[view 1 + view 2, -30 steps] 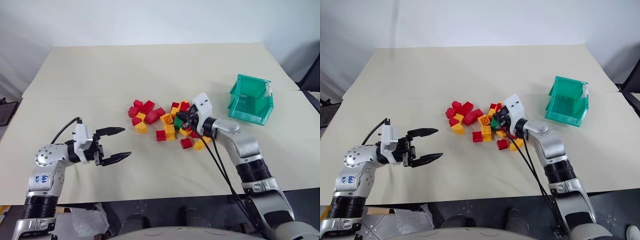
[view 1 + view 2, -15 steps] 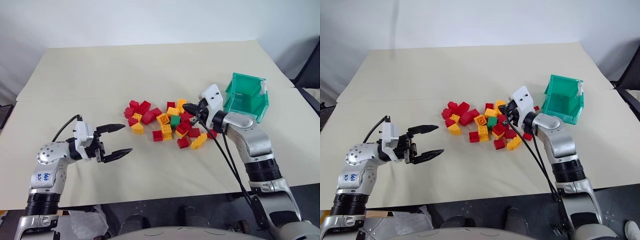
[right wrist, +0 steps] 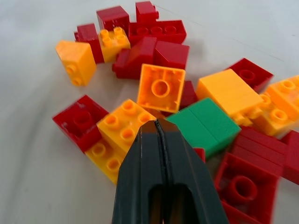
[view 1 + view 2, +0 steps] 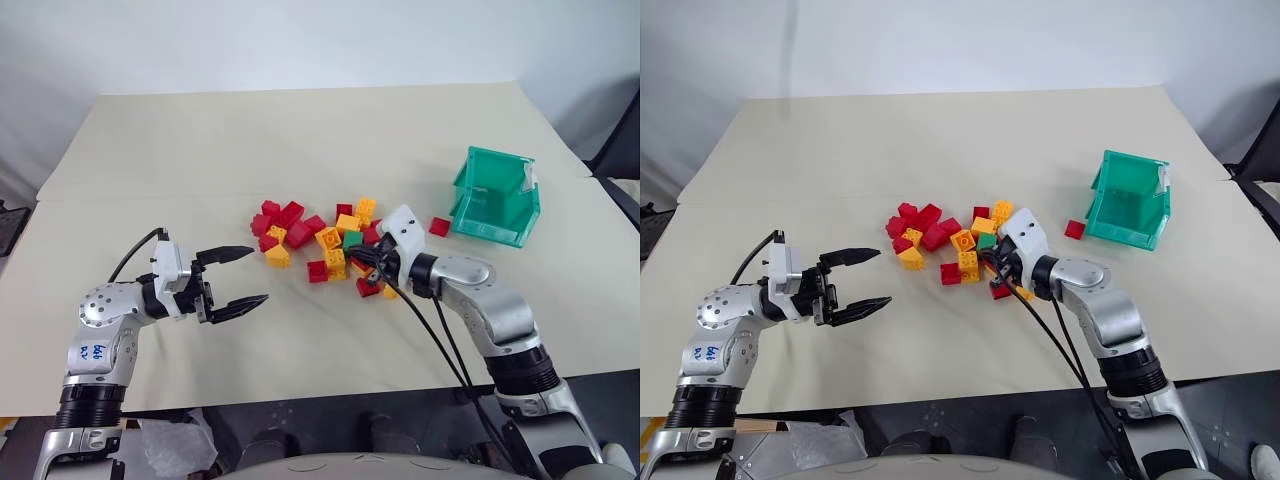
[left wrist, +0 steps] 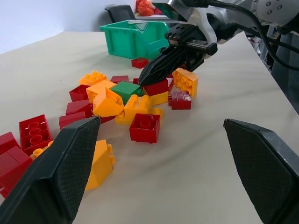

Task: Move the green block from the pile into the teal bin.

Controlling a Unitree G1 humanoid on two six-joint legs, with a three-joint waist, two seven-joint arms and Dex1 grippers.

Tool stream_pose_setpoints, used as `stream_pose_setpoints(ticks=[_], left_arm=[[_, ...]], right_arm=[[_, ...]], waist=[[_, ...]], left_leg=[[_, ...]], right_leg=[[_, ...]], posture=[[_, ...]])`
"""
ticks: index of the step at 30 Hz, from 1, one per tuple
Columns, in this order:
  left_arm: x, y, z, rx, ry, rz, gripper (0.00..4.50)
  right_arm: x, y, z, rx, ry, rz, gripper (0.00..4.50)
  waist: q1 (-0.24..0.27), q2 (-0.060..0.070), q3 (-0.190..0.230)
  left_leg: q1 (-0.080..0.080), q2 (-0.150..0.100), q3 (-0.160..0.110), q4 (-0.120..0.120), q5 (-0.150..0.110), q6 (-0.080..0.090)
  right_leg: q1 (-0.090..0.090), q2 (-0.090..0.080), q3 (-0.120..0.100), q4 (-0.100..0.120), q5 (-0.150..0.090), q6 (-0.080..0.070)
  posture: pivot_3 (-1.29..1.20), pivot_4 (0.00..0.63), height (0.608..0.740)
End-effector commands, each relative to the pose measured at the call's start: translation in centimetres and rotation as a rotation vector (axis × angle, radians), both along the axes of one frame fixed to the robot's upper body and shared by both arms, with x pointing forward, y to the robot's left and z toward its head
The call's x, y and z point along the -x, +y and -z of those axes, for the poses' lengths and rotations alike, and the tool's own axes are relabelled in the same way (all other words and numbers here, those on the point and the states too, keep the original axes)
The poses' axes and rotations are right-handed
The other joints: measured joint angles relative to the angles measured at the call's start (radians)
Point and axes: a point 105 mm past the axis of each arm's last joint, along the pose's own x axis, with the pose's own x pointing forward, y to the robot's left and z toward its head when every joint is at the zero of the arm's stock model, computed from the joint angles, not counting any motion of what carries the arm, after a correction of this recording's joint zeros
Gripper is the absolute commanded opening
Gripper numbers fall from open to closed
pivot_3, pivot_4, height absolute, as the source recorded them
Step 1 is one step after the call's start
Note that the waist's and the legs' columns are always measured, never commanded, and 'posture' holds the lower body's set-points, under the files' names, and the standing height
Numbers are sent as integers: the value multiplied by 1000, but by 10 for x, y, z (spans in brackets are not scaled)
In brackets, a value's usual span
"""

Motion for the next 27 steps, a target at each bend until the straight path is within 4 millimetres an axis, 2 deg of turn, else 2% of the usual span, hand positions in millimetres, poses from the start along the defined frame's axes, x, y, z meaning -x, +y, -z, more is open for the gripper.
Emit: stream_pose_setpoints(ticks=[1, 4, 9, 12, 15, 19, 21, 27], left_arm=[[-2, 2, -6, 2, -35, -10, 4500], [-3, 1, -6, 2, -41, -4, 4500], [-8, 1, -8, 2, -52, -3, 4500], [-9, 0, -7, 2, -57, 1, 4500], [-8, -1, -7, -2, -64, 20, 4500], [-7, -3, -7, -10, -73, 41, 4500], [-7, -3, -7, -12, -78, 48, 4500], [-7, -5, -8, -12, -92, 53, 4500]], right_arm=[[2, -17, -2, 53, 0, 17, 21], [9, -25, -12, 125, -5, -56, 21], [7, -25, -36, 178, -40, -119, 21], [1, -12, -59, 236, -87, -219, 21], [-3, -4, -70, 307, -54, -279, 572], [-5, 0, -64, 456, 60, -360, 1871], [-8, 1, -59, 537, 126, -383, 1871], [-31, 12, -61, 679, 63, -422, 1871]], waist=[[0, 0, 0], [1, 0, 0], [-4, 0, 0], [-6, 1, 1], [-4, 1, 1], [1, 1, 1], [-2, 1, 1], [-6, 1, 1]], left_leg=[[0, 0, 0, 0, 0, 0], [0, 0, 0, 0, 0, 0], [0, 0, 1, 0, 0, 0], [0, 0, 2, 0, 0, 0], [0, 0, 2, 0, 0, 0], [-1, 0, 0, 0, 0, 0], [-2, -1, 1, 0, -1, 1], [-2, -2, 2, 0, -1, 1]], right_leg=[[0, 0, 0, 0, 0, 0], [0, 0, 0, 0, 0, 0], [0, 0, 0, 0, 0, 0], [-1, 0, 0, 0, 0, 0], [-1, 0, 1, 0, 0, 0], [-1, 0, -1, 0, 0, 0], [-1, -1, -1, -1, 0, 0], [-2, 0, -2, -1, 0, 1]], posture=[[0, 150, 740], [0, 150, 740], [0, 150, 740], [0, 150, 740], [0, 150, 740], [0, 150, 740], [0, 150, 740], [0, 150, 740]])
